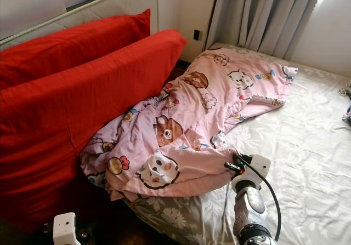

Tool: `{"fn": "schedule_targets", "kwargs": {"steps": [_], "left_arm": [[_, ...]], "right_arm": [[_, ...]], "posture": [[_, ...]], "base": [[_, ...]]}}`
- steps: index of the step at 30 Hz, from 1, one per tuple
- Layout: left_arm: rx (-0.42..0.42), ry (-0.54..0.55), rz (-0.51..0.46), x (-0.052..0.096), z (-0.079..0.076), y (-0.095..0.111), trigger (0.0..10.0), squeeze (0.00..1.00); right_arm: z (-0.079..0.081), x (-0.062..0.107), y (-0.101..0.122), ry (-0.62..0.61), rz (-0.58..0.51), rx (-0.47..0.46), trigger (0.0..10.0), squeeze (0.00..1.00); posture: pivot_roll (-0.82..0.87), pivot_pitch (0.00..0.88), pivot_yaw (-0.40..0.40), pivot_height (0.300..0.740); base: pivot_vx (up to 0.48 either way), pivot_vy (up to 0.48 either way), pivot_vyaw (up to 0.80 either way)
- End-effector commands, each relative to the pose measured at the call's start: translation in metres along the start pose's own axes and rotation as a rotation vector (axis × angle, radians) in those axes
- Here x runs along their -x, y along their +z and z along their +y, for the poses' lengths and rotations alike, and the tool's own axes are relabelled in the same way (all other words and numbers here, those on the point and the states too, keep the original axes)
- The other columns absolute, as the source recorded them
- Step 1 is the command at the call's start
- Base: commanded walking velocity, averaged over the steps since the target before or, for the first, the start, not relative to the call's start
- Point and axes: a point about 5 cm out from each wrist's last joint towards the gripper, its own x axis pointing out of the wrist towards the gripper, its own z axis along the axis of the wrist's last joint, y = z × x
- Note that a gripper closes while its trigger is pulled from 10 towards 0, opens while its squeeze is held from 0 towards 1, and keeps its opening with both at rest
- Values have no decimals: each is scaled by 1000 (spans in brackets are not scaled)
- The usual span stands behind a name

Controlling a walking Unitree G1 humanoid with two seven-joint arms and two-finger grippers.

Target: Clean up the room

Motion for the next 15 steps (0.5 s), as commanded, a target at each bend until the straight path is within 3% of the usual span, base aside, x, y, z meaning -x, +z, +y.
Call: {"fn": "schedule_targets", "kwargs": {"steps": [1,15], "left_arm": [[-6,9,31,2,1,-7,10000,0],[-1,-18,44,3,-5,-10,10000,0]], "right_arm": [[-1,1,-3,1,21,26,10000,0],[1,1,-4,11,22,41,10000,0]], "posture": [[154,0,-90,740],[150,0,-90,740]], "base": [[0,0,0],[0,0,0]]}}
